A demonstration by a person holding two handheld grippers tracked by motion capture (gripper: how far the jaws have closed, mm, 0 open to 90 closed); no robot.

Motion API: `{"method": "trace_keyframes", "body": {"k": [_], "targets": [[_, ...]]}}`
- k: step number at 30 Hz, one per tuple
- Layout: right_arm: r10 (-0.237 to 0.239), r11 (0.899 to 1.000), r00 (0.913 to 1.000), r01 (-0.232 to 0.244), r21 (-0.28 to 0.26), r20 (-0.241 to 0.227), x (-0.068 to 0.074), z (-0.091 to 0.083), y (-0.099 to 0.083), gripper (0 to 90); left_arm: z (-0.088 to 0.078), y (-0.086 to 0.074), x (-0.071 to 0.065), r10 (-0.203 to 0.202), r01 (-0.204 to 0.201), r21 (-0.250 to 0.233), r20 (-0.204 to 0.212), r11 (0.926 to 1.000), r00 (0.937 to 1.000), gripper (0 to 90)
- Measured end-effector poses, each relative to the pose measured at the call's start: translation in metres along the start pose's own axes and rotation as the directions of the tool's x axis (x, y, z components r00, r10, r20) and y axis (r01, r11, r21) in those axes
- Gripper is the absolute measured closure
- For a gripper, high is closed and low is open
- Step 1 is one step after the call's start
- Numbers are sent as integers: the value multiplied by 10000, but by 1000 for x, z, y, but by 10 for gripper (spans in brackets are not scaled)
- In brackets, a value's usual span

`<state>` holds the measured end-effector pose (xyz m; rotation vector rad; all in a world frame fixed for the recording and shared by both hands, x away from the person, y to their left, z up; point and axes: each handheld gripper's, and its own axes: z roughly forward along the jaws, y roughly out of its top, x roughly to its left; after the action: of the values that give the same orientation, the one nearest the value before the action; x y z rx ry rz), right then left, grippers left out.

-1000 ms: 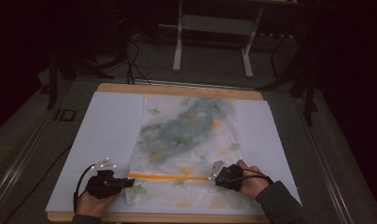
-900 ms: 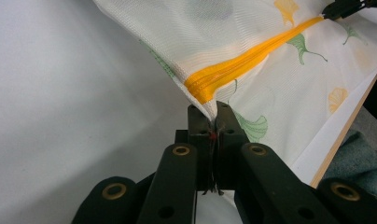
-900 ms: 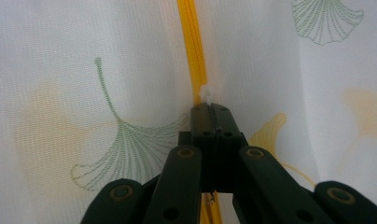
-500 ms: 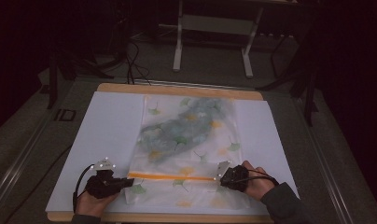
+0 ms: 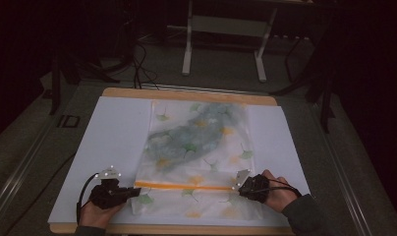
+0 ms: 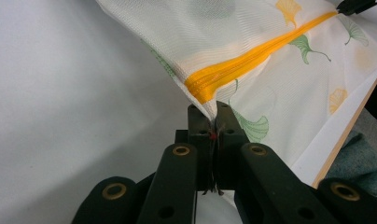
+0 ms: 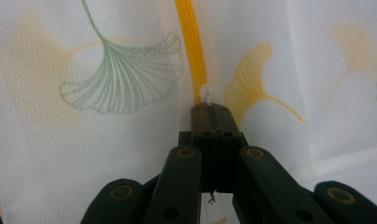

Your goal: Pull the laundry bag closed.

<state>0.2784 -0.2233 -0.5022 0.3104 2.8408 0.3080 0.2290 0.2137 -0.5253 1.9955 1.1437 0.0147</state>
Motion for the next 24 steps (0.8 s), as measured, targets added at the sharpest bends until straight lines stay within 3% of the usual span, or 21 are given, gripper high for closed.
{"method": "trace_keyframes", "body": {"k": [16, 19, 24], "targets": [[404, 9992, 9991, -404, -19, 88, -4, -12, -22, 900, 1, -1, -1, -22, 21, 59, 62, 10000, 10000, 880], [337, 9984, 9984, -358, 443, 461, -4, -12, -26, 900, -1, -2, 1, -72, 72, 33, 34, 10000, 10000, 881], [673, 9976, 9975, -676, 133, 232, -4, -16, -40, 900, 0, -2, 1, -41, 39, 99, 160, 9999, 9999, 881]]}}
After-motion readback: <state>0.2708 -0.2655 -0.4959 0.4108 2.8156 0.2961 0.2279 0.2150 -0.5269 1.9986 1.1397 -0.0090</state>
